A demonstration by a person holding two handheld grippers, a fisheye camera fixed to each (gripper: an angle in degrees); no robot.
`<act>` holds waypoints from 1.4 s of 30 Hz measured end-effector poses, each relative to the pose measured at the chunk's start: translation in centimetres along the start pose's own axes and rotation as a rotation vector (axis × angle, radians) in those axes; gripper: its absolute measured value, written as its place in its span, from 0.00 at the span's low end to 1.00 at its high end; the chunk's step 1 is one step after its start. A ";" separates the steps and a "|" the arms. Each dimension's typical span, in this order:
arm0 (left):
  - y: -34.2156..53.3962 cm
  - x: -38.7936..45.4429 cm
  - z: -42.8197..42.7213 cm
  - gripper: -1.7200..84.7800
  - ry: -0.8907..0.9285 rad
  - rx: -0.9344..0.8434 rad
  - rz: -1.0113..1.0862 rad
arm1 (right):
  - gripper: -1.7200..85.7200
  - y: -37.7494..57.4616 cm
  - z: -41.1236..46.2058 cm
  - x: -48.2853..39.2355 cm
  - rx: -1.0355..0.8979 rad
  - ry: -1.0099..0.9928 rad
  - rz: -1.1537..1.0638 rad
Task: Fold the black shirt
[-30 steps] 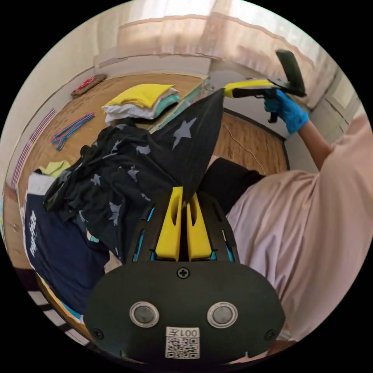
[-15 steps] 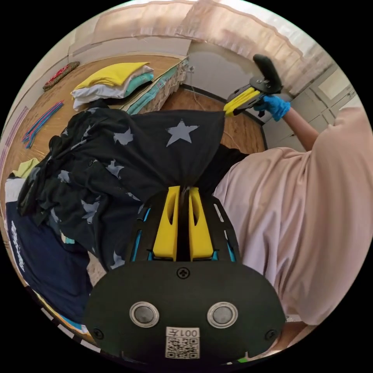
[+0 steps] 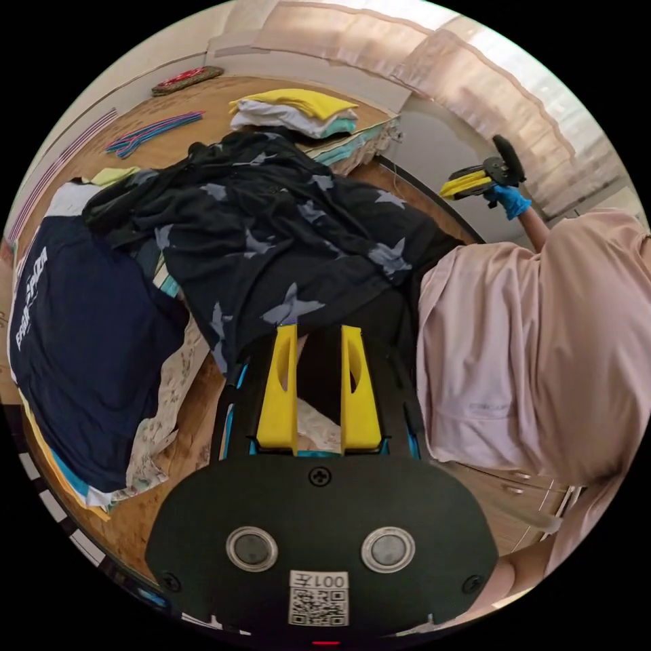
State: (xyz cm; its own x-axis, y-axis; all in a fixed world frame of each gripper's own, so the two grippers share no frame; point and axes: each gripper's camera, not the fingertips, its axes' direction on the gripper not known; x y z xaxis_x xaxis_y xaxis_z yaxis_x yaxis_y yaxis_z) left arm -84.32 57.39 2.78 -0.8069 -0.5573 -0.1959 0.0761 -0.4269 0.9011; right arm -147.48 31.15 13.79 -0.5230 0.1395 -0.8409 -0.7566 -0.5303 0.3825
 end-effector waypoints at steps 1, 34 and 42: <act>0.5 -0.7 0.6 0.09 -0.020 -0.018 -0.011 | 0.03 -1.2 -0.6 -0.5 0.042 -0.005 -0.023; 9.3 -10.2 2.3 0.06 -0.012 0.351 -0.247 | 0.10 -30.2 7.0 -14.2 0.048 -0.289 -0.293; 10.4 -11.7 2.9 0.06 0.014 0.394 -0.297 | 0.06 -32.9 8.5 -13.0 0.016 -0.264 -0.210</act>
State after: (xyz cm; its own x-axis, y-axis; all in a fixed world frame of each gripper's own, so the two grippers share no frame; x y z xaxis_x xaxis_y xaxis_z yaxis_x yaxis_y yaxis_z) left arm -75.83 61.51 15.60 -0.7522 -0.4626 -0.4692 -0.3853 -0.2688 0.8827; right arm -119.11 53.94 15.39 -0.4370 0.4570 -0.7748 -0.8636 -0.4540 0.2193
